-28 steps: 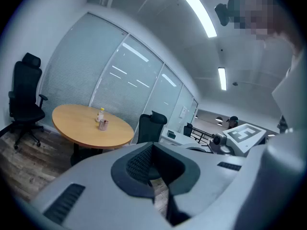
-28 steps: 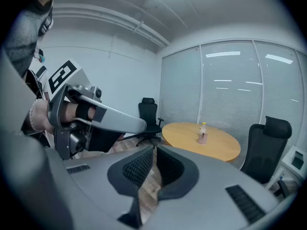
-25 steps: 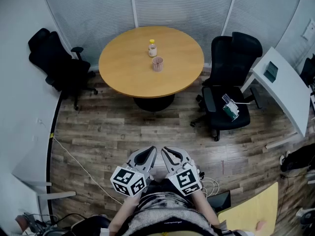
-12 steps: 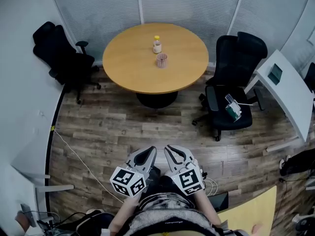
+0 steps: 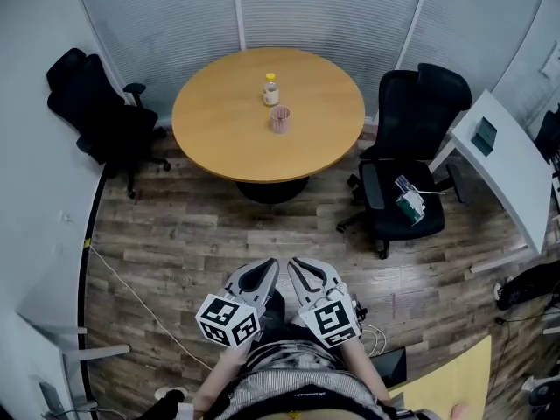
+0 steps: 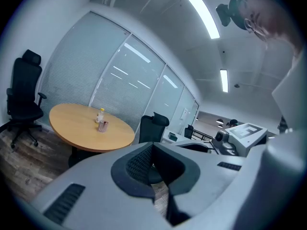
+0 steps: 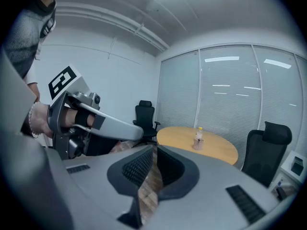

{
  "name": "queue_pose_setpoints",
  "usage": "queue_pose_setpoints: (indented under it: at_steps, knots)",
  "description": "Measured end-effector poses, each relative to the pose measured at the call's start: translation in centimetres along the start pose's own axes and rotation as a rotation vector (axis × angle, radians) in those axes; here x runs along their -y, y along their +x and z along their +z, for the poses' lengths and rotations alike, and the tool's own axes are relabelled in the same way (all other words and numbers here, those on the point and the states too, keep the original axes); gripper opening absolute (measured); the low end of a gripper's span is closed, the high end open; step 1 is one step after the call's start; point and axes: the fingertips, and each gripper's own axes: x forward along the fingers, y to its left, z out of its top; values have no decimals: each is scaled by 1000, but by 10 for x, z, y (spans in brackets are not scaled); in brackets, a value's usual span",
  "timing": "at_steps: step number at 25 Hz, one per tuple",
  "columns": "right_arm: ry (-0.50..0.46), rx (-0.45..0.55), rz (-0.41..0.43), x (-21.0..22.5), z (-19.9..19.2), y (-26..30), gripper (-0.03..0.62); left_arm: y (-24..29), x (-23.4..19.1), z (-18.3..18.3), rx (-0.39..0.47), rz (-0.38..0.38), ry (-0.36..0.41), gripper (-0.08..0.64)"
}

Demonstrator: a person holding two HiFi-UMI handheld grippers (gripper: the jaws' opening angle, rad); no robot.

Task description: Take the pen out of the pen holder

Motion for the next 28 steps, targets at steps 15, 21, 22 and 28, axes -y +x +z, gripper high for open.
queue_pose_setpoints:
  at_steps: [15,21,22,28]
  knots:
    - [-3,-10,-29,64,36,111,41,79,-95,59,-16,-52,14,5]
    - [14,-15,-36,73,45,145,41,88,-126,69,-28,-64,1,5]
    - [11,-17,-40,74,46,150,41,88,-130,70,-28,-66,2,5]
    - [15,-15,-51,74,51,178,41,88,-154,78,-29,-81,12,5]
